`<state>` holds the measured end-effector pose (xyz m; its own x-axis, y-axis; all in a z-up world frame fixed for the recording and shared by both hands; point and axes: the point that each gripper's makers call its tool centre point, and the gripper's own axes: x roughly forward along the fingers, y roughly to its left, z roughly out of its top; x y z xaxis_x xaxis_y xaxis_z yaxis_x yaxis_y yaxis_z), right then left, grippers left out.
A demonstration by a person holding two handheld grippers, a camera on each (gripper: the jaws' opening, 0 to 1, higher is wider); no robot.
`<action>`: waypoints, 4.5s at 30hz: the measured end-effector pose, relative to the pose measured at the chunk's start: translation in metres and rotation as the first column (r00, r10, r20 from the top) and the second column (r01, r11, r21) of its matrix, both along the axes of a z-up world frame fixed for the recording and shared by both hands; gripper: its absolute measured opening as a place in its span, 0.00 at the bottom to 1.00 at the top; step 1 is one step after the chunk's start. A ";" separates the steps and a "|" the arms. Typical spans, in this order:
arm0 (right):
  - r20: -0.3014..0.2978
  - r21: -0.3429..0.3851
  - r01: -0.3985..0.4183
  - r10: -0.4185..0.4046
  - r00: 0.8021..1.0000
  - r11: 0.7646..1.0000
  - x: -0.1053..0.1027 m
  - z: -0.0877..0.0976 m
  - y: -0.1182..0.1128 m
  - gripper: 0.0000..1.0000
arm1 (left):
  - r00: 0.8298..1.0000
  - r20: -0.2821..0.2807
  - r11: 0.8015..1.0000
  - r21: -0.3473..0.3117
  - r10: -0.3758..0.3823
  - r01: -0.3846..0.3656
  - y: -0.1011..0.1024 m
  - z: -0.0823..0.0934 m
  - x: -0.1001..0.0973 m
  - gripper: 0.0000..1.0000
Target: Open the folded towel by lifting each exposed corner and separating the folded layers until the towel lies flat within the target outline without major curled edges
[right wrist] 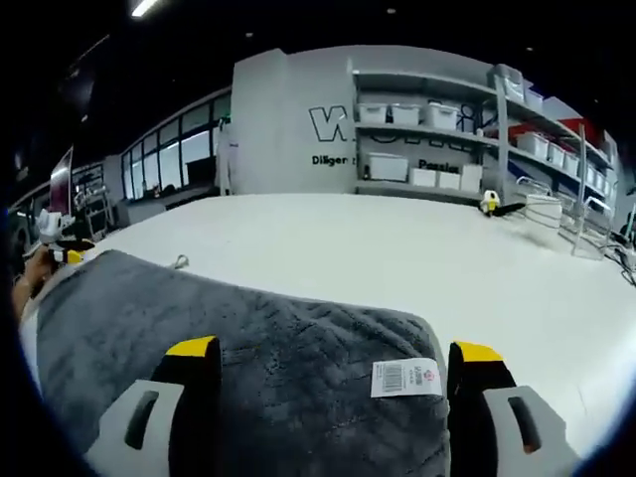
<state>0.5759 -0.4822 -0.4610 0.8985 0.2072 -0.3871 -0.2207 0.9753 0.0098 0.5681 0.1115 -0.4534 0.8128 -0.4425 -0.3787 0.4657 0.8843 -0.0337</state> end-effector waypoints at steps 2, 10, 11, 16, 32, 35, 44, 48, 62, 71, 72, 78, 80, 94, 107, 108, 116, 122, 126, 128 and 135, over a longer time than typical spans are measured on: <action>0.006 0.001 -0.003 0.003 1.000 1.000 -0.010 0.004 0.000 0.99 | 1.000 0.012 0.999 -0.035 0.000 0.001 -0.001 0.004 -0.010 0.87; 0.044 0.004 -0.028 0.028 0.999 1.000 -0.056 0.019 0.001 0.99 | 1.000 -0.007 0.999 -0.040 -0.029 0.029 -0.014 0.006 -0.060 0.99; 0.038 0.003 -0.035 0.035 0.999 0.999 -0.063 0.020 0.001 0.99 | 0.999 -0.009 0.999 -0.035 -0.034 0.034 -0.016 0.006 -0.067 0.99; 0.055 0.003 -0.057 0.057 0.997 0.998 -0.093 0.028 0.003 0.99 | 0.998 0.040 0.998 -0.041 -0.041 0.043 -0.021 0.022 -0.096 0.99; 0.016 -0.005 -0.110 0.110 0.994 0.994 -0.186 0.028 0.008 0.99 | 0.999 0.036 1.000 0.023 -0.019 0.018 -0.022 0.019 -0.169 0.99; 0.018 -0.006 -0.113 0.113 0.993 0.994 -0.203 0.023 0.017 0.99 | 0.999 0.033 1.000 -0.002 -0.019 0.019 -0.021 0.017 -0.183 0.99; -0.024 -0.045 -0.126 0.125 0.992 0.991 -0.236 0.000 0.035 0.99 | 0.998 0.041 0.999 0.009 -0.051 0.051 -0.018 0.006 -0.228 0.99; -0.019 -0.062 -0.108 0.107 0.994 0.992 -0.244 -0.008 0.036 0.99 | 0.998 0.044 0.998 0.020 -0.055 0.054 -0.018 0.000 -0.239 0.99; -0.010 -0.090 -0.146 0.146 0.989 0.985 -0.269 -0.014 0.044 0.99 | 0.998 0.020 0.998 0.002 -0.062 0.062 -0.028 -0.015 -0.257 0.98; -0.002 -0.083 -0.150 0.150 0.989 0.985 -0.271 -0.006 0.045 0.99 | 0.996 0.009 0.995 -0.012 -0.094 0.094 -0.038 -0.019 -0.262 0.98; -0.007 -0.083 -0.148 0.148 0.989 0.985 -0.271 -0.006 0.044 0.99 | 0.996 0.014 0.996 -0.021 -0.088 0.089 -0.038 -0.017 -0.261 0.98; 0.004 -0.068 -0.151 0.152 0.988 0.986 -0.268 -0.004 0.042 0.99 | 0.998 0.036 0.997 -0.060 -0.055 0.057 -0.035 -0.010 -0.257 0.95; 0.000 -0.071 -0.157 0.158 0.988 0.985 -0.268 -0.005 0.043 0.99 | 0.997 0.032 0.996 -0.064 -0.063 0.065 -0.036 -0.010 -0.258 0.95; -0.008 -0.060 -0.176 0.176 0.984 0.982 -0.273 -0.004 0.050 0.99 | 0.998 0.027 0.996 -0.056 -0.063 0.065 -0.035 -0.011 -0.268 0.95; -0.016 -0.074 -0.189 0.188 0.982 0.979 -0.277 -0.001 0.054 0.99 | 0.998 0.037 0.996 -0.069 -0.051 0.053 -0.028 -0.012 -0.278 0.95; -0.018 -0.074 -0.189 0.189 0.982 0.979 -0.276 -0.002 0.053 0.99 | 0.998 0.037 0.996 -0.070 -0.050 0.052 -0.027 -0.012 -0.278 0.95; -0.024 -0.060 -0.190 0.189 0.982 0.980 -0.274 -0.002 0.053 0.99 | 0.998 0.045 0.996 -0.066 -0.054 0.057 -0.029 -0.008 -0.280 0.95; -0.009 -0.059 -0.189 0.189 0.982 0.980 -0.277 0.002 0.052 0.99 | 0.997 0.049 0.996 -0.063 -0.060 0.063 -0.036 -0.008 -0.281 0.95; -0.013 -0.057 -0.185 0.184 0.983 0.981 -0.278 0.000 0.047 0.99 | 0.997 0.042 0.996 -0.059 -0.069 0.071 -0.040 -0.011 -0.281 0.95; -0.013 -0.055 -0.178 0.178 0.984 0.982 -0.279 -0.001 0.046 0.99 | 0.997 0.041 0.995 -0.060 -0.072 0.074 -0.041 -0.011 -0.280 0.95; -0.016 -0.048 -0.167 0.166 0.986 0.985 -0.285 -0.006 0.046 0.99 | 0.997 0.038 0.995 -0.057 -0.074 0.076 -0.042 -0.012 -0.280 0.95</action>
